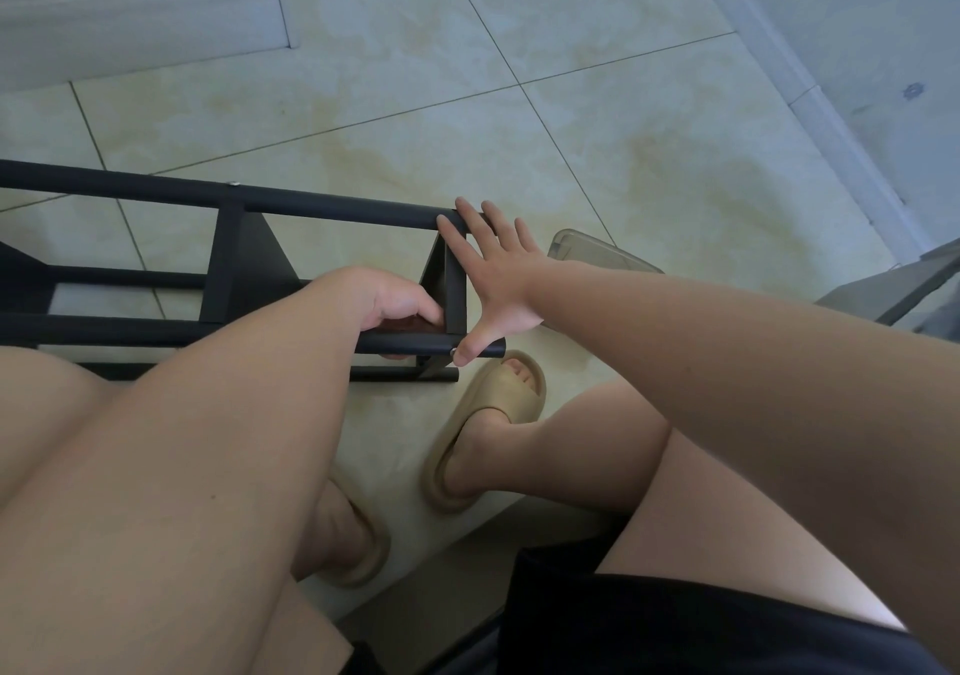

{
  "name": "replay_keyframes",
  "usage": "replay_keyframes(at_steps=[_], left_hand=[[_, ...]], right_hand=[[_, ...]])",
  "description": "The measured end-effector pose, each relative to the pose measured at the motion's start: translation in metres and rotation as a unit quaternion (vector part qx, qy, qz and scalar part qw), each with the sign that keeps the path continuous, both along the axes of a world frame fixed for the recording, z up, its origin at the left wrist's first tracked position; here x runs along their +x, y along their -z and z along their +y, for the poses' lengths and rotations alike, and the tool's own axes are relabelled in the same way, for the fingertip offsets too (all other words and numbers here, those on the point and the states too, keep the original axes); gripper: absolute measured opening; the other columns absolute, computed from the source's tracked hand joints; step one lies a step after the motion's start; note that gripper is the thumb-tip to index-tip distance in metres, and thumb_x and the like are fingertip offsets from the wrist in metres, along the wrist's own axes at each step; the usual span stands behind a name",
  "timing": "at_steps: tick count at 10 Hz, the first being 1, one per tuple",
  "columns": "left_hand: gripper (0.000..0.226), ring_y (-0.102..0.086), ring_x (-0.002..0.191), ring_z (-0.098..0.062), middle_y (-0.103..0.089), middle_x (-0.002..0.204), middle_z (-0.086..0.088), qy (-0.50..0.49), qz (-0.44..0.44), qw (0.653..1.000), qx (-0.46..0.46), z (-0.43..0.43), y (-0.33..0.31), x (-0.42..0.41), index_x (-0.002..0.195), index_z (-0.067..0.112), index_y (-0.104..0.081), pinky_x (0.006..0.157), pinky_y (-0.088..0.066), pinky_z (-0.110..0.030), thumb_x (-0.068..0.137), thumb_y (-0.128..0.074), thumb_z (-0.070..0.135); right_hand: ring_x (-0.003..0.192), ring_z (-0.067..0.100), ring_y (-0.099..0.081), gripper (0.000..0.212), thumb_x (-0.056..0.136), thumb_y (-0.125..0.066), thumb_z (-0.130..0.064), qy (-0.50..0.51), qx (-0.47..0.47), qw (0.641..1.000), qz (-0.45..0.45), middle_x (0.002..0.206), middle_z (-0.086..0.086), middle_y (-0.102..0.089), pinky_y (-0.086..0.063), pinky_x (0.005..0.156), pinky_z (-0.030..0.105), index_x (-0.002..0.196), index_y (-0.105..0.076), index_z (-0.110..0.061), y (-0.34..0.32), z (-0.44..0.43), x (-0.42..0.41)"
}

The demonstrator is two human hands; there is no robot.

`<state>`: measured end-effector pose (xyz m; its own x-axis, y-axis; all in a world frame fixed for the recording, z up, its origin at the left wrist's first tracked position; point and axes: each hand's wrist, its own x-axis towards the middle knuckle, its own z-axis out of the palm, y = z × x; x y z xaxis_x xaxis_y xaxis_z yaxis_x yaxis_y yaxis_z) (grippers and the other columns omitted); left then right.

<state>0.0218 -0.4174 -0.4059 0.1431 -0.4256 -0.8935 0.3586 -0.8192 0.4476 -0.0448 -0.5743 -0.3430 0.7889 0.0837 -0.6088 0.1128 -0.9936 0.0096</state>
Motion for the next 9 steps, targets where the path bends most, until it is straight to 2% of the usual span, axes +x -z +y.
replay_keyframes(at_steps=[1,3,4,5,6,7,9], left_hand=[[0.012,-0.058,0.071,-0.025,-0.064,0.081,-0.011,-0.001,0.002,1.0,-0.003,0.0,-0.0001,-0.0002,0.085,0.008,-0.07,0.077,-0.05,-0.035,0.089,-0.063,0.017],[0.012,-0.06,0.079,-0.028,-0.066,0.083,-0.013,-0.017,0.013,1.0,-0.003,0.0018,0.0015,0.001,0.08,0.008,-0.074,0.087,-0.052,-0.04,0.083,-0.068,0.017],[0.014,-0.064,0.074,-0.025,-0.069,0.082,-0.011,-0.024,0.031,0.999,-0.008,0.002,0.0031,0.0015,0.075,0.011,-0.077,0.085,-0.054,-0.039,0.082,-0.068,0.02],[0.018,-0.067,0.08,-0.024,-0.074,0.087,-0.007,-0.039,0.022,0.999,0.007,0.0021,0.0059,0.0025,0.087,0.014,-0.078,0.08,-0.058,-0.038,0.08,-0.067,0.026],[0.017,-0.065,0.079,-0.025,-0.073,0.084,-0.008,-0.036,0.013,0.999,0.018,0.0022,0.006,0.0021,0.084,0.014,-0.078,0.081,-0.058,-0.038,0.081,-0.067,0.026],[0.022,-0.062,0.068,-0.022,-0.069,0.073,-0.008,-0.022,0.017,0.999,0.018,0.0014,0.004,0.0006,0.066,0.013,-0.076,0.077,-0.055,-0.035,0.084,-0.067,0.021],[0.027,-0.06,0.06,-0.022,-0.067,0.068,-0.008,-0.012,0.012,1.0,0.009,0.0006,0.0033,-0.0003,0.062,0.011,-0.074,0.067,-0.051,-0.031,0.086,-0.066,0.019]], right_hand=[[0.149,0.035,0.032,0.164,0.043,-0.068,-0.093,0.0,0.0,1.0,0.001,0.161,0.007,0.037,0.007,0.122,0.06,0.154,0.032,-0.025,-0.0003,0.0002,0.0001],[0.149,0.035,0.031,0.164,0.043,-0.069,-0.092,0.0,0.002,1.0,-0.002,0.161,0.007,0.036,0.007,0.122,0.06,0.154,0.031,-0.024,-0.0011,0.0002,-0.0004],[0.149,0.035,0.031,0.163,0.044,-0.069,-0.092,0.001,0.003,1.0,-0.002,0.161,0.007,0.037,0.007,0.122,0.06,0.154,0.031,-0.025,-0.0013,0.0001,-0.0008],[0.15,0.035,0.031,0.163,0.044,-0.07,-0.092,0.002,0.002,1.0,-0.002,0.162,0.007,0.036,0.007,0.122,0.06,0.155,0.031,-0.024,-0.0017,0.0003,-0.0006],[0.15,0.035,0.03,0.163,0.045,-0.071,-0.091,0.002,0.001,1.0,-0.002,0.162,0.007,0.036,0.007,0.123,0.06,0.155,0.031,-0.024,-0.0024,0.001,-0.0007],[0.15,0.035,0.03,0.163,0.046,-0.071,-0.091,0.0,-0.002,1.0,-0.002,0.162,0.007,0.036,0.006,0.123,0.06,0.154,0.031,-0.024,-0.0032,0.0016,-0.0005],[0.15,0.035,0.031,0.163,0.046,-0.071,-0.091,0.002,0.0,1.0,0.001,0.161,0.007,0.037,0.007,0.122,0.06,0.154,0.031,-0.024,-0.0031,0.0017,-0.0008]])
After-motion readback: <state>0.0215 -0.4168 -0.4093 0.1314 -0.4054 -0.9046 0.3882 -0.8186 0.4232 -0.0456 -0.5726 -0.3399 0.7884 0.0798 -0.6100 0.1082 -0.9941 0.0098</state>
